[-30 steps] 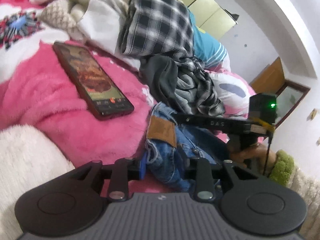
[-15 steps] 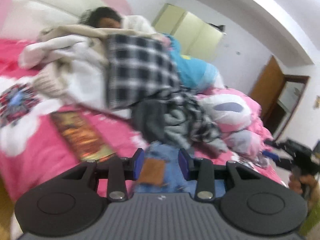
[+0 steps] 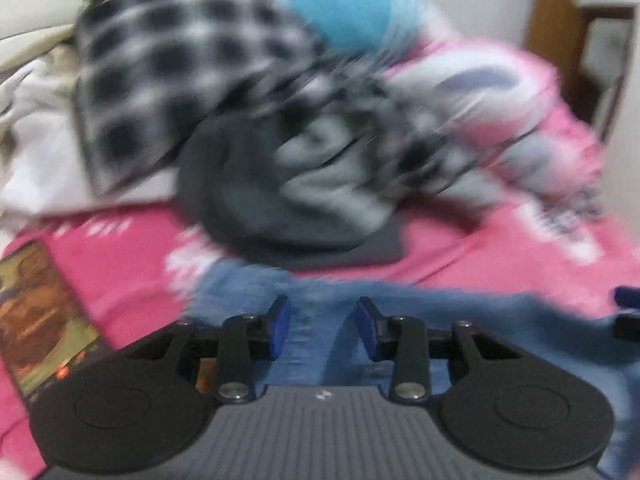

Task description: Fold clothes

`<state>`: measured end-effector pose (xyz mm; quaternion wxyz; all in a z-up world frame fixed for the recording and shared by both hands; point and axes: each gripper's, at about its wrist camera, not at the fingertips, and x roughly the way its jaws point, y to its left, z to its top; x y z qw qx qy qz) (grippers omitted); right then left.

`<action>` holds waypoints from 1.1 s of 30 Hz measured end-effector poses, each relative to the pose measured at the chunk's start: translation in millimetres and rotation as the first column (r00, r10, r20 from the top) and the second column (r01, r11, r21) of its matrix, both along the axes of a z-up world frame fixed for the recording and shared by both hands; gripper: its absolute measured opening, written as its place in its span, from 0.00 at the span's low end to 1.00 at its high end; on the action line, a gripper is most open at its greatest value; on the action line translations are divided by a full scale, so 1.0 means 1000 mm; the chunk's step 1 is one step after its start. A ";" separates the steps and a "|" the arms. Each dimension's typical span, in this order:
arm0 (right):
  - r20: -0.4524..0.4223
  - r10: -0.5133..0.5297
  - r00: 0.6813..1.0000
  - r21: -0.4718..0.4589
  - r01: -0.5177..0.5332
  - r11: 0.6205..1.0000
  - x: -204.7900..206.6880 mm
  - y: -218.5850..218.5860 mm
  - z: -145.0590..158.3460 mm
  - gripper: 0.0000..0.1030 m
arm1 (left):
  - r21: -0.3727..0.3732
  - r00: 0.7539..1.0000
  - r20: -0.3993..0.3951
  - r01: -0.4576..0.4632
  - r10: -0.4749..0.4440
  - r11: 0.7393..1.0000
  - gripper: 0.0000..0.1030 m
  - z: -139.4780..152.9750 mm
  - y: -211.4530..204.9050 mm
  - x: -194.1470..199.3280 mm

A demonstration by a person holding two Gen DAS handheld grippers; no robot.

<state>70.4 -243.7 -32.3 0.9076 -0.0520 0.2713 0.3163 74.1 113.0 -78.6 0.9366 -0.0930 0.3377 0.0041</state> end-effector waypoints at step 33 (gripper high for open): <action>-0.195 0.041 0.980 0.319 0.024 0.947 0.029 0.024 -0.026 0.28 | 0.101 0.997 0.027 0.071 -0.074 0.992 0.39 0.003 -0.005 0.000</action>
